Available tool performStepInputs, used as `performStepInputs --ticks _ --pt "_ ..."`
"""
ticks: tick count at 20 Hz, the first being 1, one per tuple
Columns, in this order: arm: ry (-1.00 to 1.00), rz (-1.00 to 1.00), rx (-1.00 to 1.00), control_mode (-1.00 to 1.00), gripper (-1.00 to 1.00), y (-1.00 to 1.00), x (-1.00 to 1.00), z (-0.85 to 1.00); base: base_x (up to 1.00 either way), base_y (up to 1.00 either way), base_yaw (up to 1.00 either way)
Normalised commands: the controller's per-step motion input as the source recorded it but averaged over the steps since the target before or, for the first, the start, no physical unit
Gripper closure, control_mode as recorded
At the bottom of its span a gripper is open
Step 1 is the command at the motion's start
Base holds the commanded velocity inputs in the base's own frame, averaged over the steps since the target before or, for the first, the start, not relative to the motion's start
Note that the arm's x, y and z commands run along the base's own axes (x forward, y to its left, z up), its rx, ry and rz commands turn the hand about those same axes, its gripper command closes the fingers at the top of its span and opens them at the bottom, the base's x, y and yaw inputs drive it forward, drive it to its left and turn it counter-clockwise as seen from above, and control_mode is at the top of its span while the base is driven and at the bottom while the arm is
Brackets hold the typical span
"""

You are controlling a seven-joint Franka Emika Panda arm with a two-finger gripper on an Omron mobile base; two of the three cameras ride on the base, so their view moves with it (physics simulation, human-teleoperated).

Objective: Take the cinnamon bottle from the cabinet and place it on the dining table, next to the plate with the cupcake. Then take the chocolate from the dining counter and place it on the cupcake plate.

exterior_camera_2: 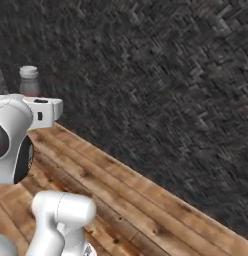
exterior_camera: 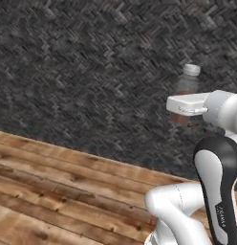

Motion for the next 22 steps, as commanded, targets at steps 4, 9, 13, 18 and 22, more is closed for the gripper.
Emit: performStepInputs --ticks 4,9,13,18,22 --pt "0.00 0.00 0.00 1.00 1.00 0.00 0.00 0.00 0.92 -0.11 0.74" --pt "0.00 0.00 0.00 1.00 1.00 0.00 0.00 0.00 0.90 -0.12 0.76" --pt "0.00 0.00 0.00 1.00 1.00 0.00 0.00 0.00 0.98 -0.15 0.73" --pt "0.00 0.00 0.00 1.00 1.00 0.00 0.00 0.00 1.00 -0.35 0.57" --pt "0.00 0.00 0.00 1.00 1.00 0.00 0.00 0.00 1.00 -0.40 0.52"
